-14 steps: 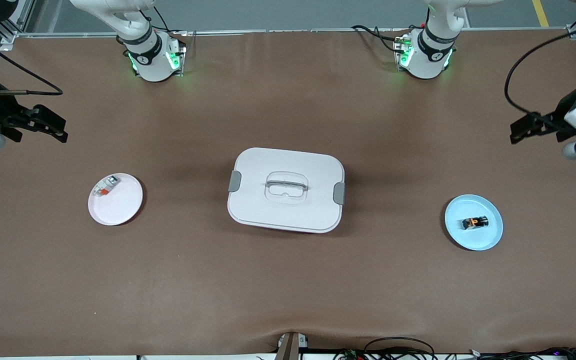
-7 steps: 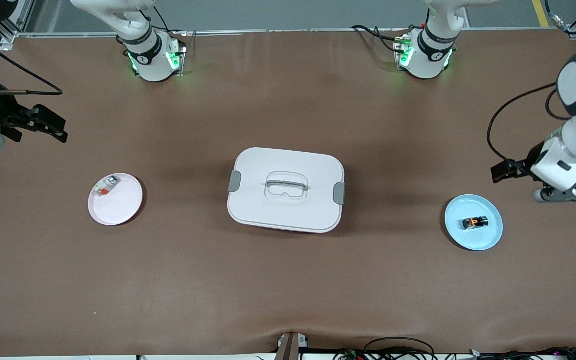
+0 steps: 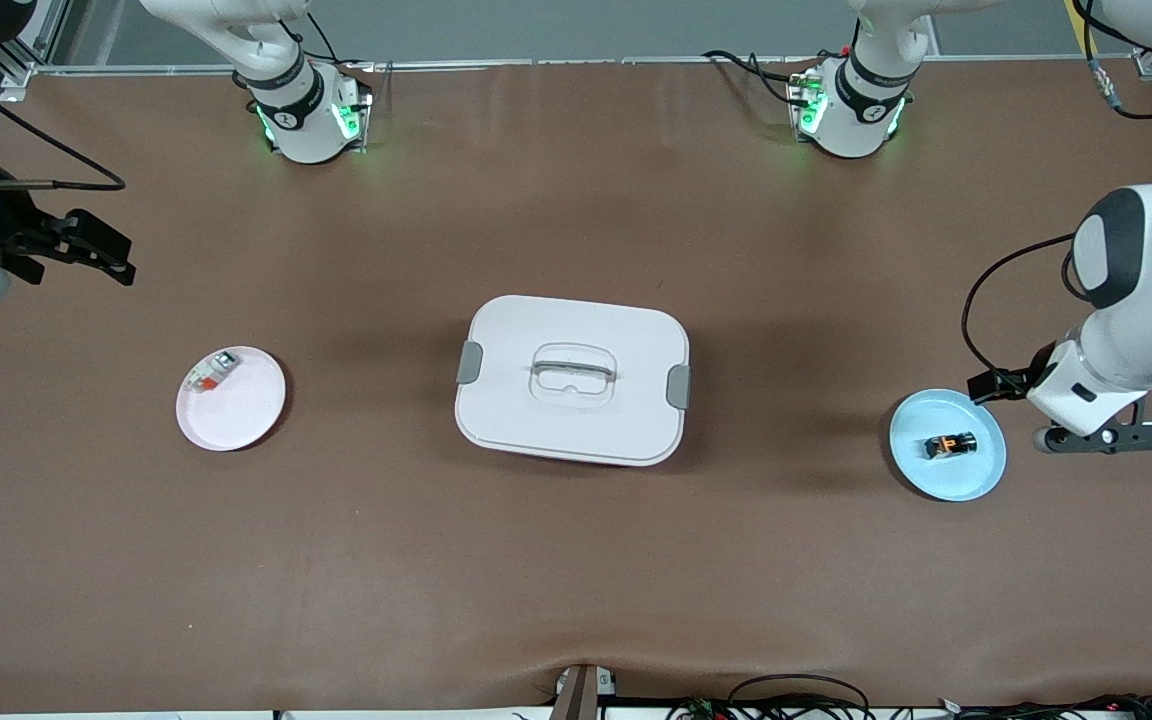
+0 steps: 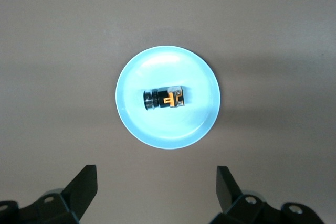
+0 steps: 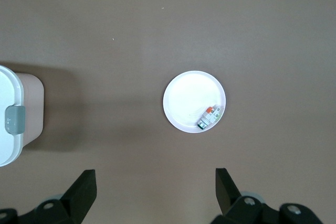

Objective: Transfer orange switch to right arm and place
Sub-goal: 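Move the left gripper over the orange switch on the blue plate, then lower the left gripper and close it on the orange switch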

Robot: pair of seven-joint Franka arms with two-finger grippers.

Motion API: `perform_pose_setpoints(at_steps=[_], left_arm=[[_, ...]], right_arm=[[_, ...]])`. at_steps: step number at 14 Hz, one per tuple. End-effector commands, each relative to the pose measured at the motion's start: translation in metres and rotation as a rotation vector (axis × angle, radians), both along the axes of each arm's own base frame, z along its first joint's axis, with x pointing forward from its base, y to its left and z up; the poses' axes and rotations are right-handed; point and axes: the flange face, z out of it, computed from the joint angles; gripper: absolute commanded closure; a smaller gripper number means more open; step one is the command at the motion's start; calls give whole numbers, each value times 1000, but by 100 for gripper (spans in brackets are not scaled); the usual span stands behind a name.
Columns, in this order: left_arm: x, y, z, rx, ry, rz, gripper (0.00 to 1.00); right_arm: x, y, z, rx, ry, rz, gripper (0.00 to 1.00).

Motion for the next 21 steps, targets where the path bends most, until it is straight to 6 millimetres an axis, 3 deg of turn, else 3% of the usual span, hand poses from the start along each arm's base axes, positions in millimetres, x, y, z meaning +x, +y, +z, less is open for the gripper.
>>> perform_pose_setpoints(at_steps=[1,3,15,18,21], left_arm=[[10,4,-23,11,-11,-27,0],[15,12,-41,7,-12,-21,0],[30,14,-146,6,-23,-71,0],[29,31,-158,36,-13,-80,0],[28,30,-171,46,-10,-96,0]], right_arm=[[2,1,4,-9,0,-6,0],[2,1,3,-9,2,-4,0],[1,4,4,0,1,-1,0],[1,9,4,0,1,17,0],[4,13,-2,0,10,22,0]])
